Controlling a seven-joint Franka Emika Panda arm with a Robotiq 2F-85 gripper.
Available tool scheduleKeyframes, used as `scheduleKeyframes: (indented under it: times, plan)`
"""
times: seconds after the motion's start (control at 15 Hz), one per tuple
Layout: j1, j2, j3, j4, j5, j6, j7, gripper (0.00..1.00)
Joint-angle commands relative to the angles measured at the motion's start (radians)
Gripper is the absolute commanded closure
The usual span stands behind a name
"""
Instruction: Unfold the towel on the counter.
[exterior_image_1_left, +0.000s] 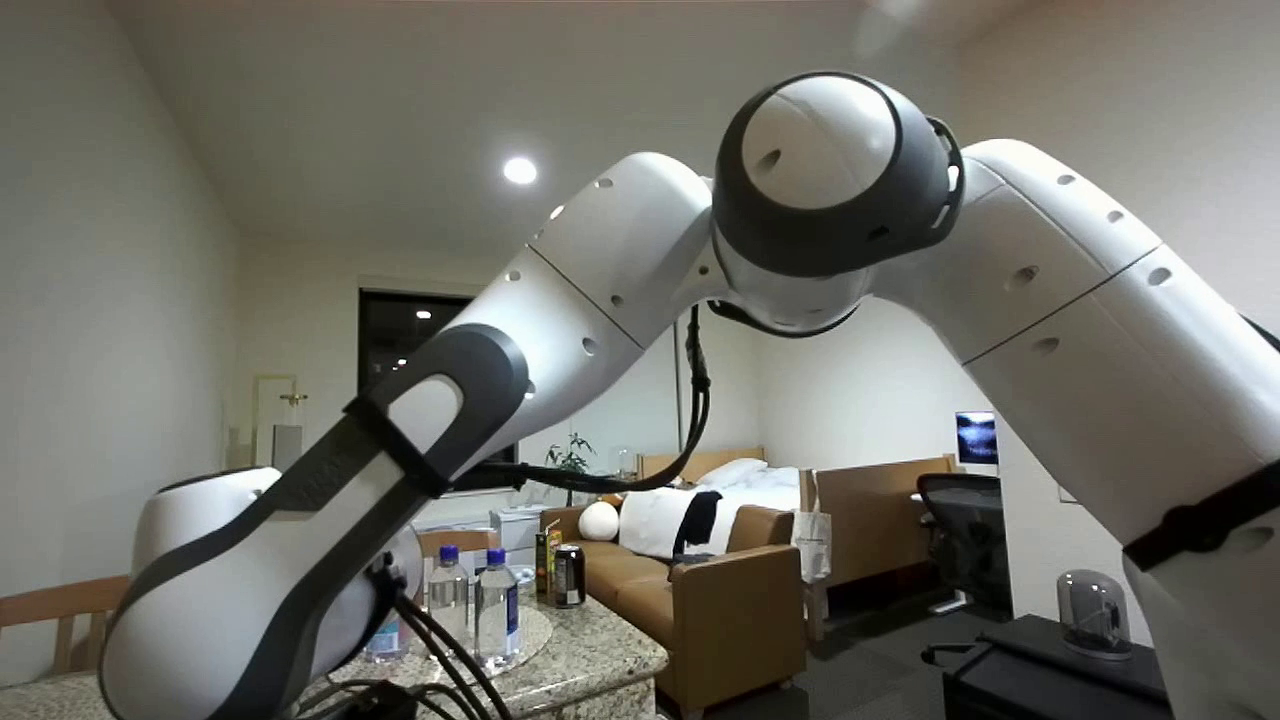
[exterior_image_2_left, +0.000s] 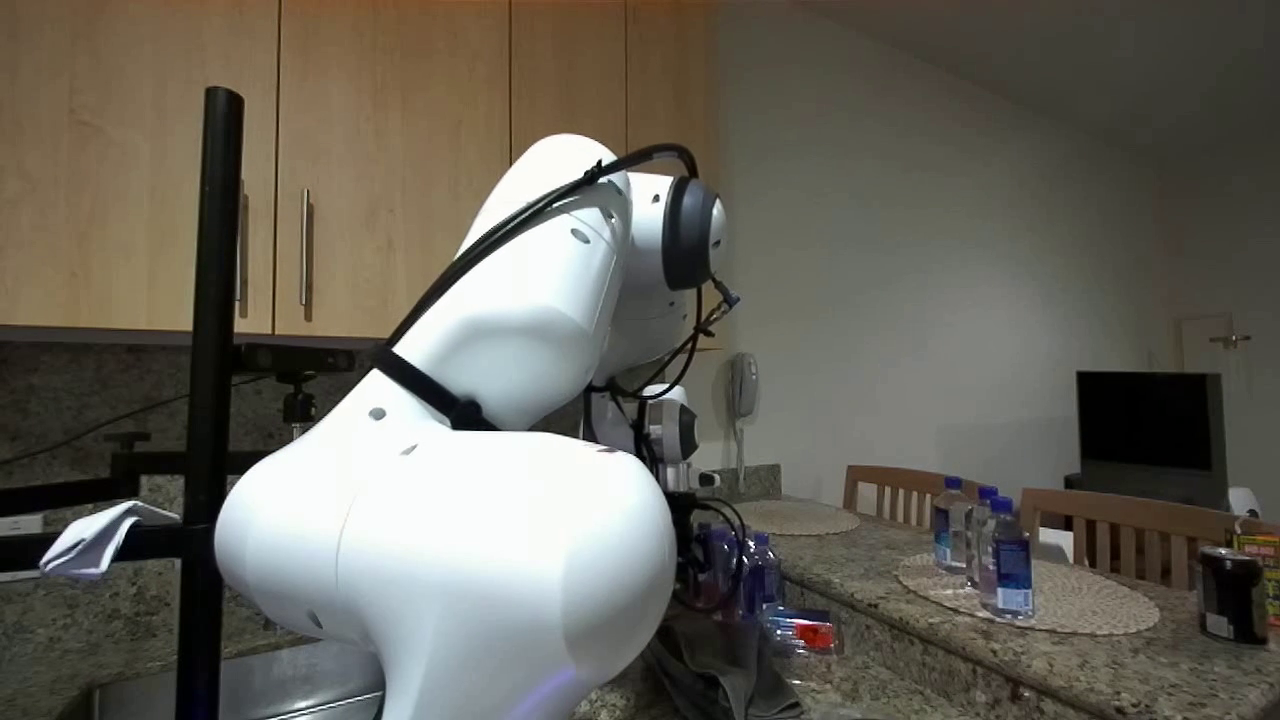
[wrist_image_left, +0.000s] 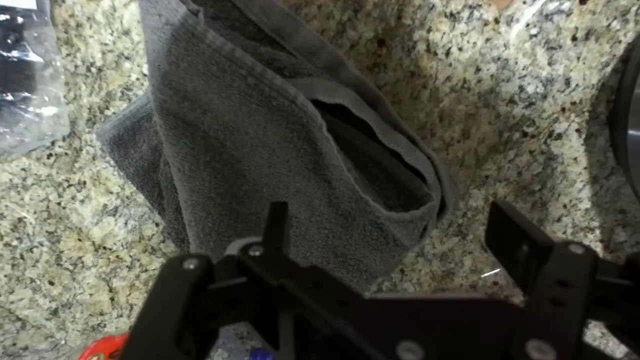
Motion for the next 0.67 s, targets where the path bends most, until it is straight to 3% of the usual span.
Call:
scheduleKeyframes:
  times: [0.0,0.6]
  plan:
    - [0.022,0.035,-0.015,0.044,-0.009,-0.018,-0.014,0.0]
    - [0.056,0.116,-0.038,0.102,-0.015,-0.016,-0.013,0.0]
